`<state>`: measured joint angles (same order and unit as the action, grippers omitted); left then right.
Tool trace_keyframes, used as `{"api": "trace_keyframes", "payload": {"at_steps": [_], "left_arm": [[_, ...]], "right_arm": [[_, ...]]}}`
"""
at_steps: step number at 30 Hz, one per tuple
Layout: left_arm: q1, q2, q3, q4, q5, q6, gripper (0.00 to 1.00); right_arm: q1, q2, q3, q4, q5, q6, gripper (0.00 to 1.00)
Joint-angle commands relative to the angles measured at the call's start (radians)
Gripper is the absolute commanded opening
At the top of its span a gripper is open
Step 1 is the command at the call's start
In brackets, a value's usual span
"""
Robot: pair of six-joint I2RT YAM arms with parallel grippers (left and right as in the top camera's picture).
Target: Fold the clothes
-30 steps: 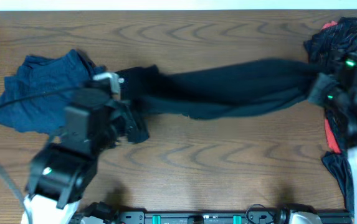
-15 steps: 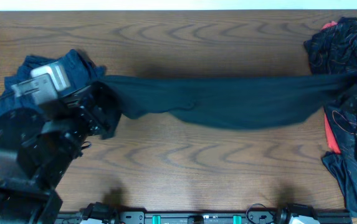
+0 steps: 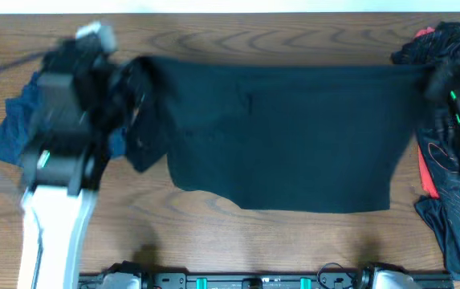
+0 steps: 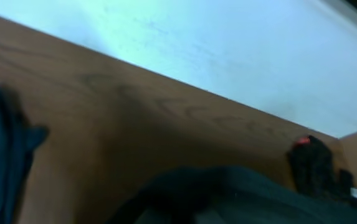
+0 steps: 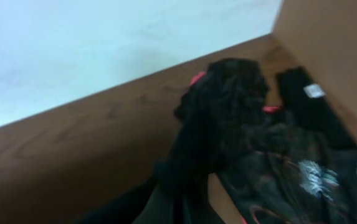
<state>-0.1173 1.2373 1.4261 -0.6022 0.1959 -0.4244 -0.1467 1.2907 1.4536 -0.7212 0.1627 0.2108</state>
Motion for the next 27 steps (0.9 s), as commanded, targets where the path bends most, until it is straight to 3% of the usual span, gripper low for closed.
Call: {"api": "trace_keyframes", "payload": {"at_steps": [1, 4, 9, 17, 20, 22, 25, 27], "left_arm": [[0.020, 0.153, 0.018, 0.126, -0.008, 0.055, 0.06], [0.045, 0.281, 0.023, 0.318, 0.116, 0.045, 0.06], [0.132, 0.435, 0.156, 0.548, 0.323, -0.144, 0.06], [0.235, 0.484, 0.462, 0.558, 0.482, -0.187, 0.06], [0.239, 0.476, 0.470, 0.422, 0.626, -0.168, 0.06], [0.231, 0.476, 0.468, 0.196, 0.684, -0.099, 0.06], [0.212, 0.478, 0.439, -0.204, 0.670, 0.112, 0.06], [0.192, 0.486, 0.404, -0.431, 0.581, 0.250, 0.06]], "right_arm": [[-0.010, 0.136, 0.008, 0.090, -0.033, -0.025, 0.01], [-0.010, 0.252, 0.010, 0.256, -0.040, -0.025, 0.01], [-0.011, 0.332, 0.080, 0.424, -0.027, -0.024, 0.01], [-0.048, 0.333, 0.306, 0.398, 0.076, -0.019, 0.01], [-0.052, 0.333, 0.318, 0.298, 0.073, -0.040, 0.01], [-0.051, 0.340, 0.316, 0.183, 0.073, -0.044, 0.01], [-0.050, 0.364, 0.316, -0.021, 0.073, -0.044, 0.01], [-0.049, 0.391, 0.316, -0.149, 0.071, -0.044, 0.01]]}}
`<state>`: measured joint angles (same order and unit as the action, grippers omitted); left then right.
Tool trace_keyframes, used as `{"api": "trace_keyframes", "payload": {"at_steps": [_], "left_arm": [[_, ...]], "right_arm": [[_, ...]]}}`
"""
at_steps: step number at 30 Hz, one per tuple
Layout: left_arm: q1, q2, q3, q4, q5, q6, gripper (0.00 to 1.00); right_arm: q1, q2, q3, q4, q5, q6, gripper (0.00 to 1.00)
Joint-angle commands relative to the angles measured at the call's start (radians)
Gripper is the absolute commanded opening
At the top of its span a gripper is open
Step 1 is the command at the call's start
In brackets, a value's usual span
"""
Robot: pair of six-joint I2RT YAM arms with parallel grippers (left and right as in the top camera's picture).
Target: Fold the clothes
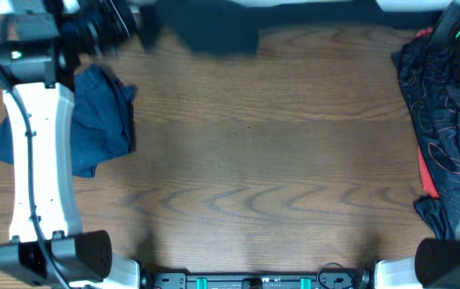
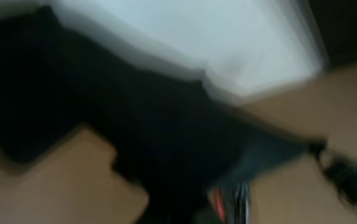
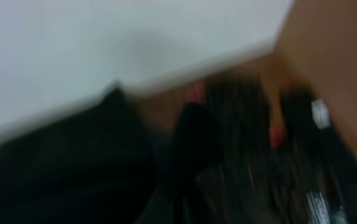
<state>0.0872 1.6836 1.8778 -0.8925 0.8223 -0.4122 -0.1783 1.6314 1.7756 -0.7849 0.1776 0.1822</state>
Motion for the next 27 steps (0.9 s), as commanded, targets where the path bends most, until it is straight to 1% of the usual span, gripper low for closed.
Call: {"api": "trace_keyframes", "payload": {"at_steps": [1, 2, 4, 6, 9, 12, 18, 21, 25, 27], "left_arm": [[-0.024, 0.043, -0.071, -0.212, -0.102, 0.262, 0.06], [-0.036, 0.045, -0.100, -0.267, -0.154, 0.267, 0.06], [-0.063, 0.045, -0.187, -0.332, -0.212, 0.276, 0.06], [-0.090, 0.045, -0.281, -0.349, -0.214, 0.290, 0.06], [-0.131, 0.045, -0.442, -0.340, -0.214, 0.290, 0.06], [-0.168, 0.045, -0.597, -0.310, -0.214, 0.306, 0.06], [-0.191, 0.045, -0.774, -0.292, -0.214, 0.343, 0.06], [-0.189, 0.045, -0.826, -0.293, -0.216, 0.370, 0.06], [-0.190, 0.045, -0.843, -0.312, -0.307, 0.371, 0.06], [-0.190, 0.040, -0.843, -0.325, -0.328, 0.371, 0.06]], "right_arm": [[-0.018, 0.065, -0.006, -0.146, 0.056, -0.016, 0.01], [-0.018, 0.081, -0.007, -0.208, 0.056, -0.016, 0.01], [-0.018, 0.121, -0.010, -0.336, 0.058, -0.015, 0.01], [-0.018, 0.162, -0.018, -0.451, 0.058, -0.015, 0.01], [-0.018, 0.213, -0.051, -0.564, 0.058, -0.015, 0.01], [-0.021, 0.228, -0.137, -0.575, 0.059, -0.004, 0.01], [-0.033, 0.227, -0.303, -0.552, 0.058, 0.050, 0.01], [-0.033, 0.227, -0.378, -0.532, 0.059, 0.050, 0.01], [-0.039, 0.227, -0.433, -0.531, 0.090, 0.090, 0.01], [-0.044, 0.227, -0.445, -0.536, 0.099, 0.095, 0.01]]}}
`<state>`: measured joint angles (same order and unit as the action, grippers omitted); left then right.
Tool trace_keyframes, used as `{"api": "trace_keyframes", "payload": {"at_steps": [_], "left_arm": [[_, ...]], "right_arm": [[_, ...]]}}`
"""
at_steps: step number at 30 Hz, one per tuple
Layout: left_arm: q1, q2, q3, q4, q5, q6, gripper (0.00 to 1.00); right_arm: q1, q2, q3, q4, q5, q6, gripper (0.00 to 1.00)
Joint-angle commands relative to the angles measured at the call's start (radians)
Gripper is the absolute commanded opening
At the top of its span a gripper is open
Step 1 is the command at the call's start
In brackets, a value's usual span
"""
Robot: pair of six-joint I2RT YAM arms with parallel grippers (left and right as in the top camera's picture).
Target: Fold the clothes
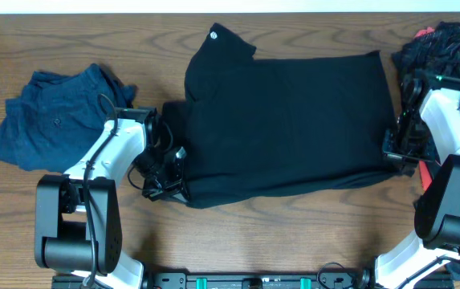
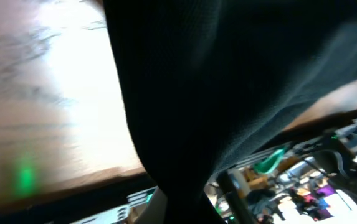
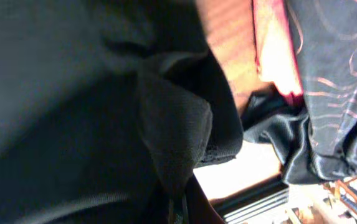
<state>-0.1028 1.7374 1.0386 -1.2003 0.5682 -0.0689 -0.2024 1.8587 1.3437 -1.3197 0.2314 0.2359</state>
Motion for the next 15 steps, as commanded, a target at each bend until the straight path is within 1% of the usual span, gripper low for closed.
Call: {"api": "trace_keyframes", "payload": {"at_steps": [1, 4, 7, 12, 15], "left_arm": [[0.000, -0.017, -0.004, -0.030, -0.081, 0.027, 0.06], [0.000, -0.033, -0.004, -0.068, -0.091, 0.028, 0.06], [0.000, -0.057, -0.004, -0.073, -0.092, 0.028, 0.06], [0.000, -0.078, -0.003, 0.035, -0.090, 0.004, 0.06], [0.002, -0.078, -0.003, 0.099, -0.087, -0.022, 0.06]], "right_arm": [[-0.023, 0.000, -0.015, -0.007, 0.047, 0.042, 0.01], [-0.029, -0.002, -0.016, -0.021, 0.057, 0.058, 0.01], [-0.030, -0.005, -0.016, -0.015, 0.057, 0.057, 0.01], [-0.031, -0.006, -0.016, 0.038, 0.047, 0.050, 0.01], [-0.030, -0.006, -0.016, 0.080, 0.000, 0.019, 0.01]]}}
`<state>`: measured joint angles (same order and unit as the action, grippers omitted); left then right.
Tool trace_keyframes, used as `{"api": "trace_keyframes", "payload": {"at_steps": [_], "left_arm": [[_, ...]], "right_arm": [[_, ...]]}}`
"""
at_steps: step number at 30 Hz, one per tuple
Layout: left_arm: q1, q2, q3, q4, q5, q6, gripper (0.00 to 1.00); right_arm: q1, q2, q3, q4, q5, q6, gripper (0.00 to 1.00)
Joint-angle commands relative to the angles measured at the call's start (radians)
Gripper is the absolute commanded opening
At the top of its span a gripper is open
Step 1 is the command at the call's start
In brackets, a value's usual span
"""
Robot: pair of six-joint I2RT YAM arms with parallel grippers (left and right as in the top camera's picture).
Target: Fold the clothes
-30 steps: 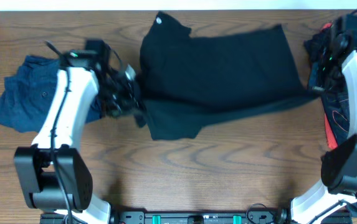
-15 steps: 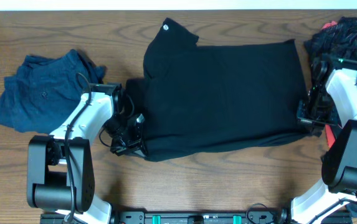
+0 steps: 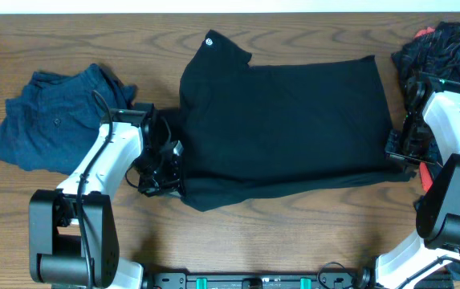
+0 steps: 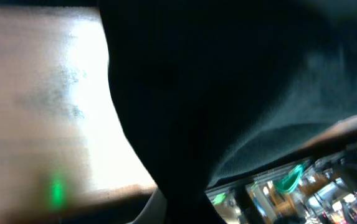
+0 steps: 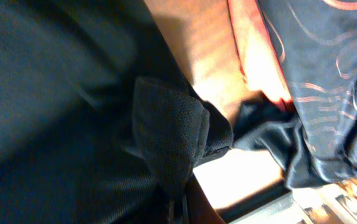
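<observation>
A black shirt (image 3: 286, 128) lies spread flat across the middle of the table, its collar tag at the back left. My left gripper (image 3: 162, 173) is shut on the shirt's near left corner, low at the table. In the left wrist view the black cloth (image 4: 228, 93) fills most of the frame and hides the fingers. My right gripper (image 3: 400, 152) is shut on the near right corner. The right wrist view shows a fold of black cloth (image 5: 169, 137) running down into the jaws.
A crumpled blue garment (image 3: 53, 120) lies at the left of the wooden table (image 3: 254, 241). A black garment with red patterning (image 3: 446, 56) is heaped at the right edge, right beside my right gripper, and shows as (image 5: 328, 74) in the right wrist view.
Little has changed. The shirt has settled slightly flatter, with its collar a bit further left. Both grippers remain shut on the near corners, the right one a touch nearer the front.
First both grippers held the shirt stretched between them over the table's back half. Then it was at the far edge, mostly out of the overhead view. By the last moment it lay spread on the table, grippers at its near corners, as now.
</observation>
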<state>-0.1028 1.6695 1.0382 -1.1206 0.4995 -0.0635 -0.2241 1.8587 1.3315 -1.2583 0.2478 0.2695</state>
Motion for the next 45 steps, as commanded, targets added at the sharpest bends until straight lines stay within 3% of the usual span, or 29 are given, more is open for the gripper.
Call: {"api": "trace_keyframes", "payload": {"at_steps": [1, 4, 10, 15, 28, 35, 41, 45], "left_arm": [[0.003, -0.010, -0.003, 0.042, -0.010, -0.029, 0.06], [0.014, -0.010, -0.003, 0.112, 0.034, -0.085, 0.06], [0.082, -0.010, -0.003, 0.226, 0.272, -0.127, 0.06], [0.123, -0.010, -0.003, 0.284, 0.321, -0.190, 0.06], [0.131, -0.010, -0.003, 0.500, 0.317, -0.250, 0.06], [0.130, -0.009, -0.003, 0.541, 0.137, -0.320, 0.06], [0.130, -0.008, -0.003, 0.600, 0.134, -0.320, 0.07], [0.130, -0.008, -0.003, 0.606, 0.134, -0.320, 0.21]], "right_arm": [[-0.008, -0.006, -0.004, 0.039, -0.040, -0.026, 0.01], [-0.009, -0.006, -0.004, 0.101, -0.109, -0.057, 0.01], [-0.008, -0.006, -0.004, 0.206, -0.200, -0.129, 0.01], [-0.008, -0.005, -0.004, 0.248, -0.200, -0.129, 0.01], [-0.010, -0.005, -0.004, 0.344, -0.200, -0.128, 0.01], [-0.010, -0.005, -0.004, 0.358, -0.200, -0.129, 0.01], [-0.009, -0.005, -0.004, 0.369, -0.200, -0.128, 0.04], [-0.009, -0.005, -0.005, 0.369, -0.200, -0.129, 0.07]]}}
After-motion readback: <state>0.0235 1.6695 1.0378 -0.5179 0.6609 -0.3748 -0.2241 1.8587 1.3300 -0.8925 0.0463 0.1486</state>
